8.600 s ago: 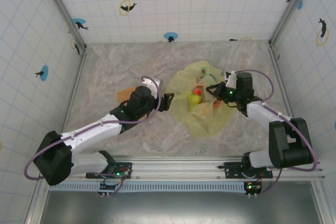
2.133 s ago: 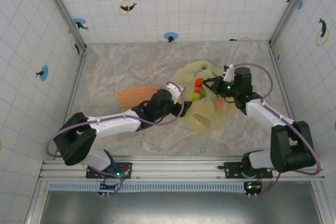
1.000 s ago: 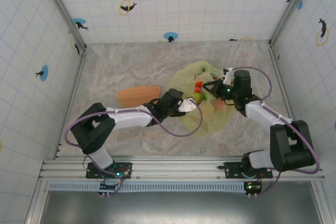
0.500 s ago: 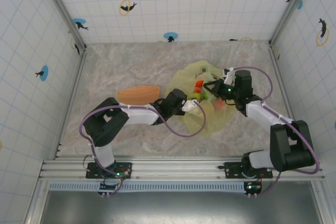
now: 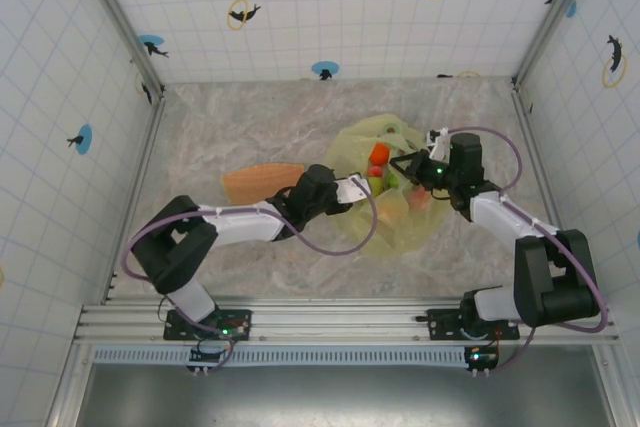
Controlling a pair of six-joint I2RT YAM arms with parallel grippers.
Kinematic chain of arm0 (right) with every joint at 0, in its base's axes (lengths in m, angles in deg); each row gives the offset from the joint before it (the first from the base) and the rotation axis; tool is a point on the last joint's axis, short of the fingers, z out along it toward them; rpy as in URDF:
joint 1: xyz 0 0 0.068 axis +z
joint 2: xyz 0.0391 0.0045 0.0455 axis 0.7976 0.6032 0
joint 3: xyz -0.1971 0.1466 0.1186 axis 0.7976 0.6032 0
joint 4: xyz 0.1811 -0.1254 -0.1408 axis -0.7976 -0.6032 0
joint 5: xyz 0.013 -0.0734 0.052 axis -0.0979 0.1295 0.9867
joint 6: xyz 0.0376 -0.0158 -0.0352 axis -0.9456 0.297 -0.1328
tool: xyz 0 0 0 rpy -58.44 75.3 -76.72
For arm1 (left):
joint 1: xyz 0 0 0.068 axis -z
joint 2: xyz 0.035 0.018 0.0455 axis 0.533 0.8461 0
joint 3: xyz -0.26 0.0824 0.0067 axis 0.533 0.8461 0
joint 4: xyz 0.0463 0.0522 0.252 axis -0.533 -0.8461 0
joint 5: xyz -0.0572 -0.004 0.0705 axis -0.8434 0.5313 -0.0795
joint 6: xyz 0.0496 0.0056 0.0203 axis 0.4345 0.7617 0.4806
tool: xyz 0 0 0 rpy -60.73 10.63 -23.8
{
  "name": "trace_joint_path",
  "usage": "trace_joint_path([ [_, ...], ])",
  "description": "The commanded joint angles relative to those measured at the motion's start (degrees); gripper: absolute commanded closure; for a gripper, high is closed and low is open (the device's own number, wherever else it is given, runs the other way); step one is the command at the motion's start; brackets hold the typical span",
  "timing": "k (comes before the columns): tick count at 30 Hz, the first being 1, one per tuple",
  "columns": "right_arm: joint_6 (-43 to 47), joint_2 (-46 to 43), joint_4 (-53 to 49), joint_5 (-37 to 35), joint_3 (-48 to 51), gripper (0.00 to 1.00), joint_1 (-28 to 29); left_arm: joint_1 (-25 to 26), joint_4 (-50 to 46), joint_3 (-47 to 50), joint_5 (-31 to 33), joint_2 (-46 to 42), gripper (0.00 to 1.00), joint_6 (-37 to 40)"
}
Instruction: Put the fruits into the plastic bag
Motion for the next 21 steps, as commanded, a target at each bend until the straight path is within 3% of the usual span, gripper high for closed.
trace_joint_path([
  [1,0.31,0.03,2.14,0.74,0.86,1.00,-0.73,-1.53,2.32,3.04,-5.09,-4.56,1.00,-8.45],
  [8,-0.89,0.96,3.39,-0.35,-0.70,0.97,-0.39,-4.66,4.46,7.89,-15.71,-12.55,1.00,-19.34],
  [13,1.80,2.14,0.02,-2.99,-3.89,0.76,1.88,-5.60,5.74,9.62,-20.14,-16.29,1.00,-25.13],
  [18,11.02,0.41,-12.12,-10.03,-8.81,0.48,4.06,-6.69,8.37,12.55,-21.70,-19.64,1.00,-32.45],
  [21,16.47,-2.37,-19.23,-15.20,-10.99,0.40,4.64,-7.10,8.57,13.89,-20.90,-21.10,1.00,-36.66],
])
